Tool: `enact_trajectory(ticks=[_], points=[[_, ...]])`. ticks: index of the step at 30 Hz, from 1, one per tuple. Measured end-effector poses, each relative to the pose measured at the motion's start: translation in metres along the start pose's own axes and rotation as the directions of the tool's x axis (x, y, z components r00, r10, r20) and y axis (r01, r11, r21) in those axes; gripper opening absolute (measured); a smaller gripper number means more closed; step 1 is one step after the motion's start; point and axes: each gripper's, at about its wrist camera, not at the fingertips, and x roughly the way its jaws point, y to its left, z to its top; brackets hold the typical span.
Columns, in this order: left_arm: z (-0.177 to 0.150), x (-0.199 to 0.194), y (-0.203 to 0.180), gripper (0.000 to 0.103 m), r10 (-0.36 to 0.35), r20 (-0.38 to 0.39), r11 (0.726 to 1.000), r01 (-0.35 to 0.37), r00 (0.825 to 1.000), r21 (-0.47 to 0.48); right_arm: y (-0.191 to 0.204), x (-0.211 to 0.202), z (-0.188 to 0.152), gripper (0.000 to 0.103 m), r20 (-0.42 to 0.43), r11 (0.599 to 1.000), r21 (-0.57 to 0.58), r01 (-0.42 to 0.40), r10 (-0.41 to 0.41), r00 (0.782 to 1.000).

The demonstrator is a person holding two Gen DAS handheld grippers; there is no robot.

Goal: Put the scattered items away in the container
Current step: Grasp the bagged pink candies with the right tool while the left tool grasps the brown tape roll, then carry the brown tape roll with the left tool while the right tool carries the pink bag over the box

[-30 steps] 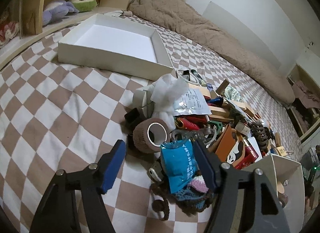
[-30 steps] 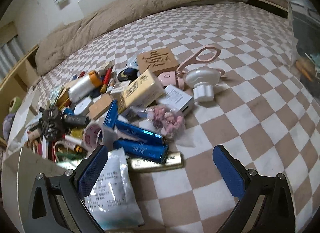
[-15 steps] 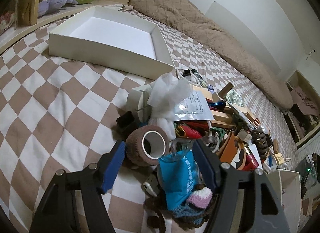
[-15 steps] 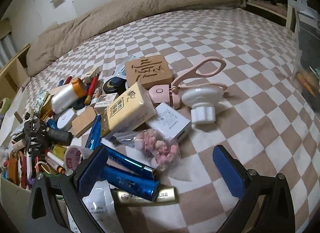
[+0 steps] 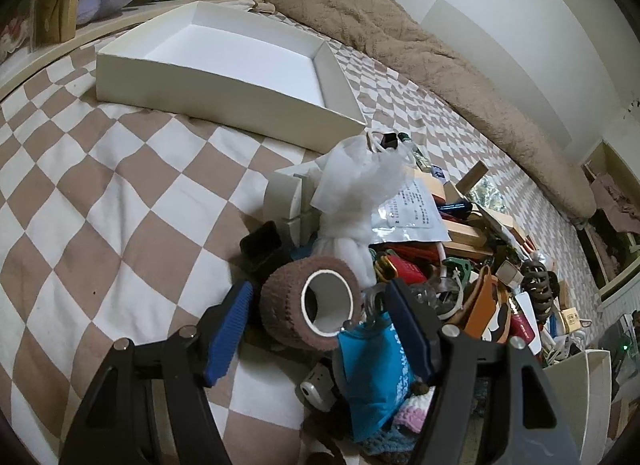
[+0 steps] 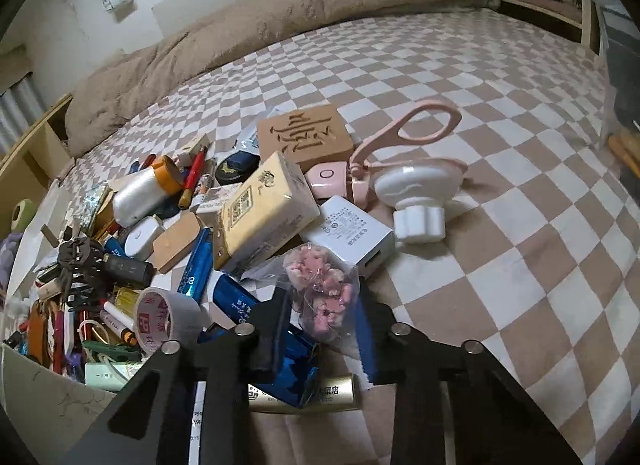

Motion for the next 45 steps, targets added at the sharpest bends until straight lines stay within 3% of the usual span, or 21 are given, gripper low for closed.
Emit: enact_trajectory(ticks=[4, 10, 23, 24, 25, 37, 45], points=[[0.000, -0.001, 0.003, 0.067, -0.006, -0.001, 1.000, 0.006, 1.000, -0.011, 0.003, -0.009, -0.001, 0.026, 0.018, 1.000, -0.015, -0.015, 0.015, 1.000], [0.001, -0.003, 0.002, 0.058, -0.014, 0.005, 1.000, 0.014, 1.000, -0.015, -0.002, -0.030, 0.000, 0.026, 0.032, 0.994, 0.055, -0.095, 0.093, 0.995], [0.000, -0.017, 0.007, 0.048, -0.051, 0.025, 0.996, 0.053, 0.998, -0.067, -0.002, -0.045, -0.011, 0.026, 0.035, 0.991, 0.071, -0.118, 0.116, 0.993], [0.000, -0.019, 0.007, 0.044, -0.052, 0.029, 0.996, 0.054, 0.998, -0.070, -0.001, -0.046, -0.011, 0.026, 0.036, 0.990, 0.069, -0.120, 0.118, 0.992], [0.001, -0.022, 0.008, 0.028, -0.046, 0.036, 0.996, 0.049, 0.998, -0.073, -0.001, -0.047, -0.012, 0.026, 0.038, 0.990, 0.068, -0.122, 0.120, 0.992], [-0.002, -0.031, 0.010, 0.028, -0.040, 0.035, 0.995, 0.043, 0.999, -0.085, 0.003, -0.057, -0.015, 0.026, 0.045, 0.987, 0.071, -0.142, 0.139, 0.989], [-0.001, -0.064, -0.009, 0.028, -0.026, 0.111, 1.000, 0.027, 0.993, -0.011, 0.007, -0.082, -0.010, 0.026, 0.100, 0.982, 0.068, -0.177, 0.170, 0.980]])
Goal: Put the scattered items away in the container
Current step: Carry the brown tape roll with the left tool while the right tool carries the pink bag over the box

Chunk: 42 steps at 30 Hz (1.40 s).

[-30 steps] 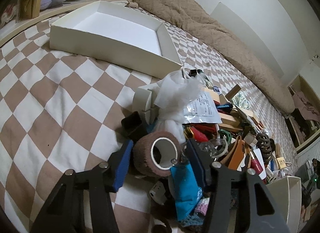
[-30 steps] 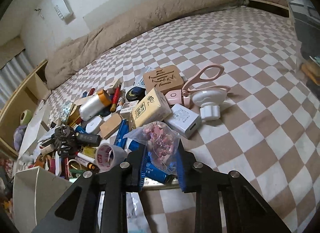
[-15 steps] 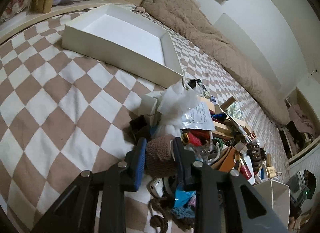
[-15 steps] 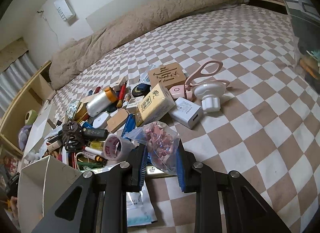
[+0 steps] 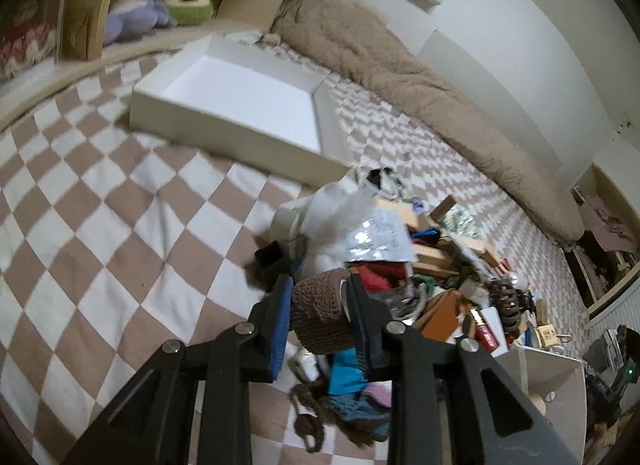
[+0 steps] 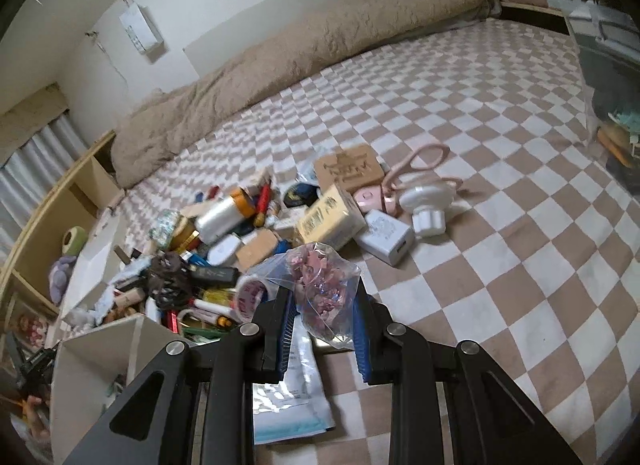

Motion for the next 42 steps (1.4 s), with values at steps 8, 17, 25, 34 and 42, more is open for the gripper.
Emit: enact_trajectory(ticks=[8, 17, 25, 34, 42], points=[[0.004, -0.038, -0.033, 0.028, -0.063, 0.084, 0.995, 0.055, 0.995, 0.085, 0.024, -0.032, 0.006, 0.026, 0.052, 0.996, -0.044, -0.072, 0.074, 0.996], [-0.001, -0.070, -0.069, 0.028, -0.141, 0.116, 0.980, 0.121, 0.983, 0.159, 0.054, -0.052, 0.003, 0.026, 0.036, 0.984, -0.094, -0.153, 0.157, 0.987], [-0.014, -0.084, -0.101, 0.028, -0.165, 0.091, 0.954, 0.135, 0.982, 0.268, 0.084, -0.059, -0.005, 0.026, 0.016, 0.966, -0.176, -0.192, 0.198, 0.980], [-0.036, -0.083, -0.134, 0.028, -0.220, 0.017, 0.910, 0.199, 0.975, 0.363, 0.101, -0.057, -0.016, 0.026, -0.026, 0.949, -0.211, -0.233, 0.233, 0.972], [-0.052, -0.073, -0.151, 0.028, -0.236, -0.058, 0.884, 0.239, 0.970, 0.402, 0.116, -0.057, -0.026, 0.026, -0.063, 0.933, -0.263, -0.247, 0.239, 0.969]])
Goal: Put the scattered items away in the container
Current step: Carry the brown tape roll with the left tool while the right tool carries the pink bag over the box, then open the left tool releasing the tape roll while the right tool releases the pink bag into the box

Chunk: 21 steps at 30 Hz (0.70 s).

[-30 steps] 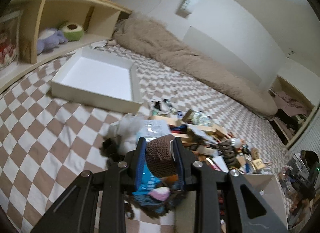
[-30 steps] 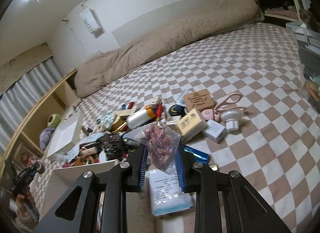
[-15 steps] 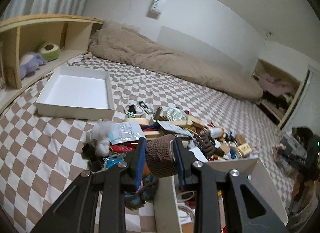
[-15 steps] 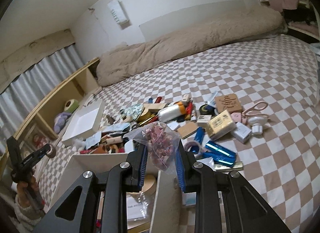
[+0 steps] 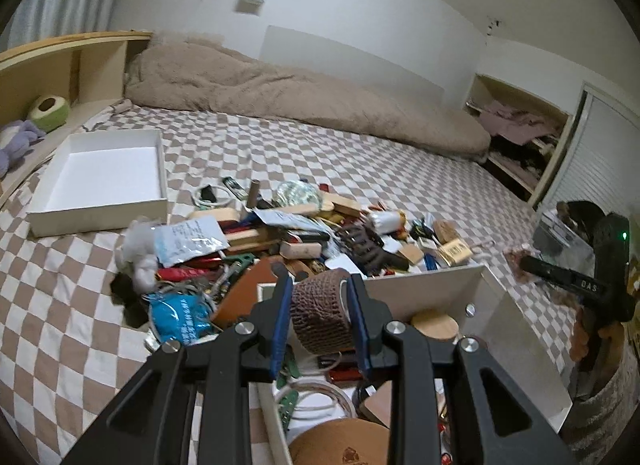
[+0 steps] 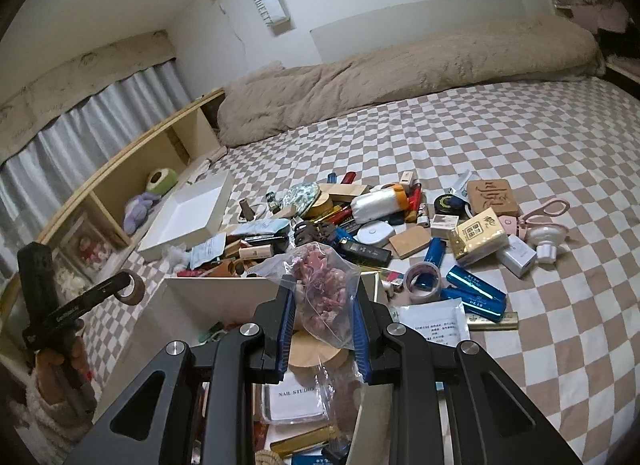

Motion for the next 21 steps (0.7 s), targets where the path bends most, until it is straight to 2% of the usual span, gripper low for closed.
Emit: enact_trajectory(ticks=[4, 9, 11, 12, 13, 21], points=[[-0.003, 0.005, -0.008, 0.028, -0.003, -0.026, 0.999, 0.004, 1.000, 0.040, 0.002, 0.002, -0.002, 0.026, -0.018, 1.000, -0.003, -0.018, 0.018, 1.000], [-0.008, 0.012, -0.015, 0.028, -0.017, -0.071, 0.996, 0.023, 0.997, 0.082, 0.015, 0.011, -0.007, 0.026, -0.075, 0.997, -0.076, -0.017, 0.011, 0.997], [-0.011, 0.014, -0.017, 0.036, -0.003, -0.084, 0.996, 0.011, 0.996, 0.092, 0.017, 0.012, -0.008, 0.026, -0.085, 0.996, -0.088, -0.016, 0.009, 0.996], [-0.012, 0.015, -0.016, 0.052, 0.003, -0.086, 0.996, 0.005, 0.996, 0.090, 0.018, 0.013, -0.009, 0.026, -0.088, 0.996, -0.093, -0.014, 0.006, 0.996], [-0.012, 0.016, -0.016, 0.058, 0.003, -0.086, 0.996, 0.004, 0.996, 0.086, 0.018, 0.013, -0.009, 0.026, -0.090, 0.995, -0.097, -0.010, 0.001, 0.996], [-0.012, 0.014, -0.012, 0.058, 0.002, -0.088, 0.997, 0.004, 0.996, 0.074, 0.016, 0.017, -0.012, 0.026, -0.113, 0.992, -0.124, 0.034, -0.048, 0.992]])
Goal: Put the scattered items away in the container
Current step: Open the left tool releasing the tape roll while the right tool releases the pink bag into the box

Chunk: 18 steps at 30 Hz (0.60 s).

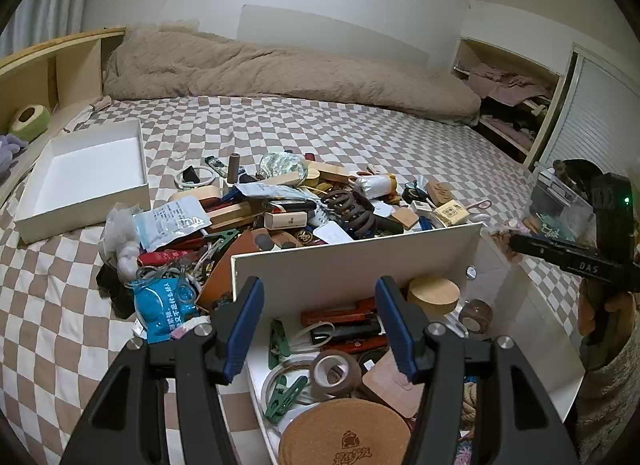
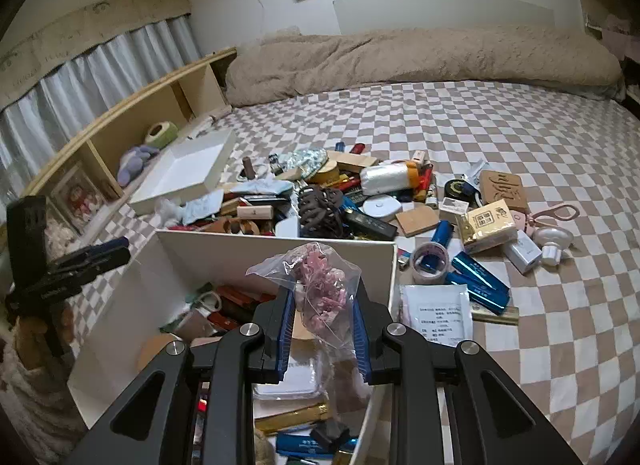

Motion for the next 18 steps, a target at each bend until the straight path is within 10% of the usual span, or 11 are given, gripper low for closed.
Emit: enact_trajectory(ticks=[16, 17, 18], points=[[-0.0036, -0.0017, -0.0001, 0.058, 0.012, -0.008, 1.000, -0.012, 1.000, 0.015, -0.0057, 0.0038, 0.0025, 0.029, -0.013, 0.998, 0.031, 0.045, -0.045, 0.999], [-0.0037, -0.0016, -0.0002, 0.058, 0.011, -0.008, 1.000, -0.011, 1.000, 0.014, -0.0050, 0.0034, 0.0025, 0.034, -0.010, 0.999, 0.029, 0.044, -0.044, 0.999], [-0.0038, -0.0016, -0.0002, 0.058, 0.011, -0.008, 1.000, -0.011, 1.000, 0.013, -0.0041, 0.0024, 0.0026, 0.061, -0.005, 0.999, 0.026, 0.043, -0.042, 0.999]])
